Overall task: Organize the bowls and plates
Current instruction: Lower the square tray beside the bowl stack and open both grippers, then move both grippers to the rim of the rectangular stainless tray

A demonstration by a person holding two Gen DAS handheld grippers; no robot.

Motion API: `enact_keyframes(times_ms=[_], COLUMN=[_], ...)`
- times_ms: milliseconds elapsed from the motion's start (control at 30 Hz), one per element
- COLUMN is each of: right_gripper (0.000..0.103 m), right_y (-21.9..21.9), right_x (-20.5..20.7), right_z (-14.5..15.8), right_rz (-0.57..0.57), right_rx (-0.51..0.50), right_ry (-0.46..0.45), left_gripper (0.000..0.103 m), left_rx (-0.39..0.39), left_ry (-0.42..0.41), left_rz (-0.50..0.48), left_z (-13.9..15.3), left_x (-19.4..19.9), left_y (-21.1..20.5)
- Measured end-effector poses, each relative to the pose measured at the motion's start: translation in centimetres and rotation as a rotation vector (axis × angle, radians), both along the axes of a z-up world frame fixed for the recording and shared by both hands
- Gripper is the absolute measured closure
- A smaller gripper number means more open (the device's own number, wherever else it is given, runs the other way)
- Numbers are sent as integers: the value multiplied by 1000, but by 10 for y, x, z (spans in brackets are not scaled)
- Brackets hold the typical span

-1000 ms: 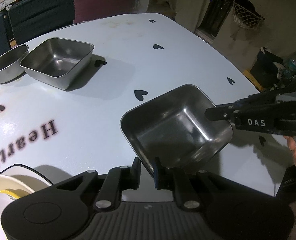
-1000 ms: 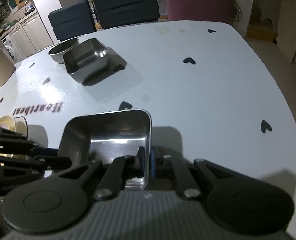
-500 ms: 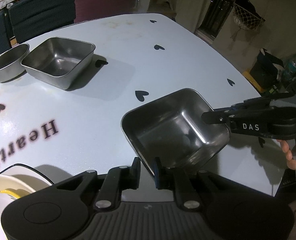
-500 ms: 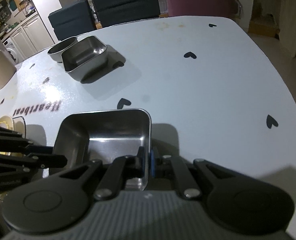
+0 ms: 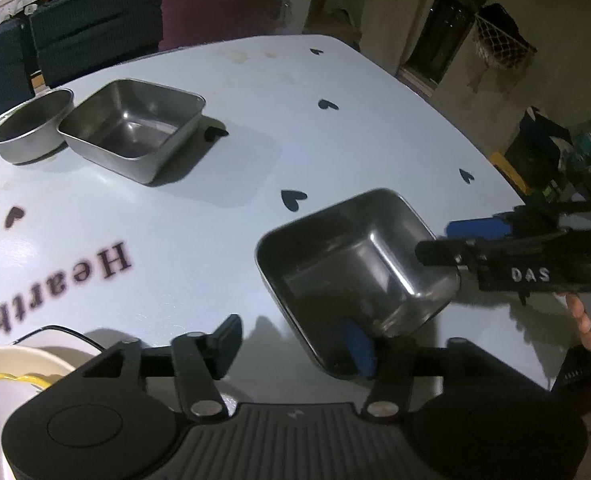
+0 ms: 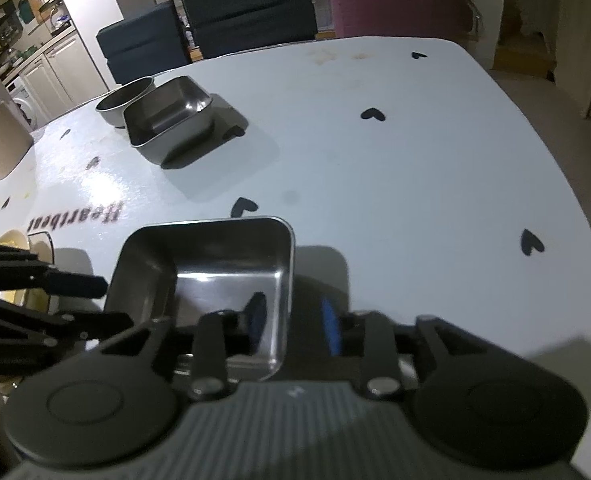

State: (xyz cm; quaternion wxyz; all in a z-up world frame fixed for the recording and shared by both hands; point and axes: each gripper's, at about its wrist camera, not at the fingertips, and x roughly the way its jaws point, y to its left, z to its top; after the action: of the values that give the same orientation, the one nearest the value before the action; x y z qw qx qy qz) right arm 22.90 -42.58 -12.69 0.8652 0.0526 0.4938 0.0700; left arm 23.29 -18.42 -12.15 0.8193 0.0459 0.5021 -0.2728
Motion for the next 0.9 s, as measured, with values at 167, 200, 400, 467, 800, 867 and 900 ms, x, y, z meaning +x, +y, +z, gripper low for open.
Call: enact_keyframes(times_ms=[167,200,400,467,800,867,900], right_gripper=[26,22,4,1,0,0,0], right_y=[-3,-3,-4,-4,22,32,36], right_x=[-6,-7,-15,-15,2,11,16], right_z=[8,11,31,39,63,64,64], right_rz=[0,-4,-34,-50,-136,-152,-161], right_rx=[0,0,4,16,63,71,84], right_ry=[-32,-37,-120,-152,-249,-259,-263], left_gripper=[20,15,4,2,1,1,1], left_rx=[-24,-26,-22,-29,-45,-46,-43], left_ry=[-41,-55,-152,-183,-316,-329,-337], left_rz=[21,19,36,48,179,208,223], left_z=[14,18,42,51,85,88,90], left_x=[1,0,0,2,30,37,42], left_y=[5,6,19,27,83,94,99])
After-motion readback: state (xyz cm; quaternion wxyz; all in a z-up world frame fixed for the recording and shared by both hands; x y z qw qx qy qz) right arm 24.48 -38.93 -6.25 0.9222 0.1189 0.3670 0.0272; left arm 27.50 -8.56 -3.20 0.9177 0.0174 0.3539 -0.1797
